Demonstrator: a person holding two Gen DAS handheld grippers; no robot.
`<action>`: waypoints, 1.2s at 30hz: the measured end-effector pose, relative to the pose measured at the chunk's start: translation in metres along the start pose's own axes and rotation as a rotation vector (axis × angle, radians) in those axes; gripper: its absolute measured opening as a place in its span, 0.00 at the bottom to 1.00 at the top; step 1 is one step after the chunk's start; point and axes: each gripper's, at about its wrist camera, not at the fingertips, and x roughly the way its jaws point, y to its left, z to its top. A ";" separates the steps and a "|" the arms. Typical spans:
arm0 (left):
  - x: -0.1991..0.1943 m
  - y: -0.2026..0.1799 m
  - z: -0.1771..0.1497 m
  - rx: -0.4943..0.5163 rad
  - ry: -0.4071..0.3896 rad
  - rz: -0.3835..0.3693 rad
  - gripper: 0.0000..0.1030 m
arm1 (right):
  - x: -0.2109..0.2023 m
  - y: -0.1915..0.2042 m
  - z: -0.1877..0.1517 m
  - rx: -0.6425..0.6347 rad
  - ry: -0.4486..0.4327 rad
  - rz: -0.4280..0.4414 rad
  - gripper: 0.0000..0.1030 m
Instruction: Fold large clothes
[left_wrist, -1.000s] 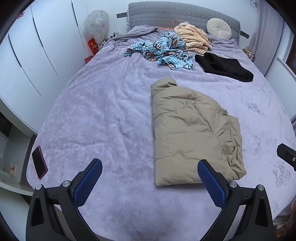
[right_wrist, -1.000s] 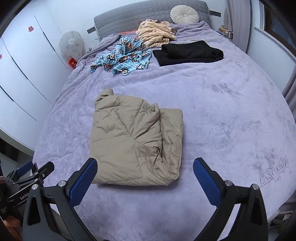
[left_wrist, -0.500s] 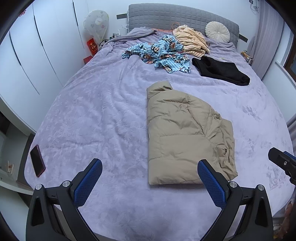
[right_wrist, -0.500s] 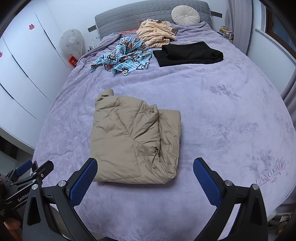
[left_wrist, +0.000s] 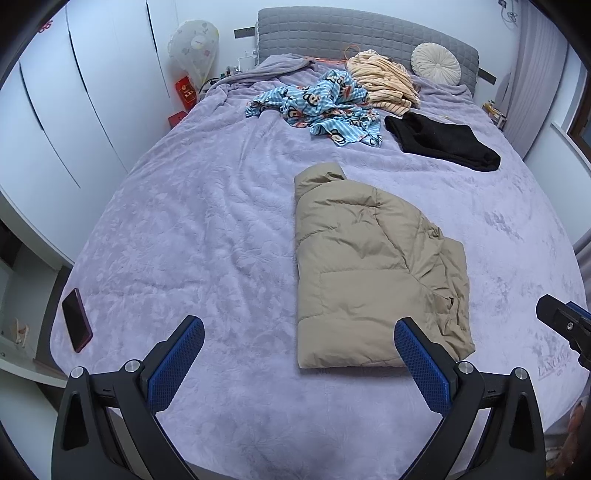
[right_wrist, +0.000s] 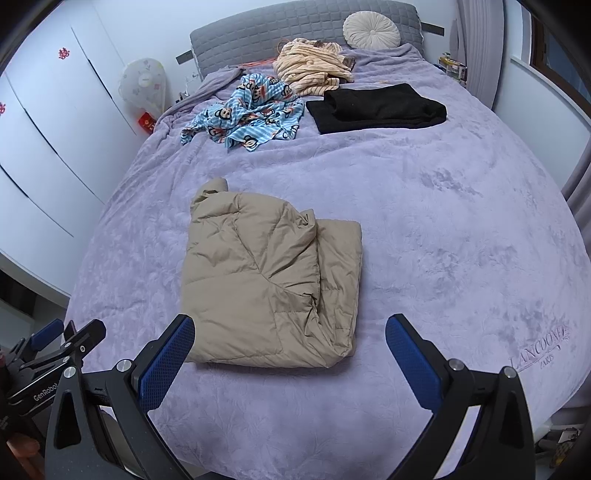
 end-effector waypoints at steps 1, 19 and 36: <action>0.000 0.000 0.000 0.001 0.000 0.000 1.00 | 0.000 0.000 0.000 0.000 0.000 0.000 1.00; 0.001 0.002 0.005 -0.002 0.001 0.011 1.00 | 0.000 0.002 0.000 0.001 0.001 0.000 1.00; 0.000 0.003 0.006 0.001 -0.002 0.012 1.00 | 0.000 0.002 0.000 0.002 0.001 0.000 1.00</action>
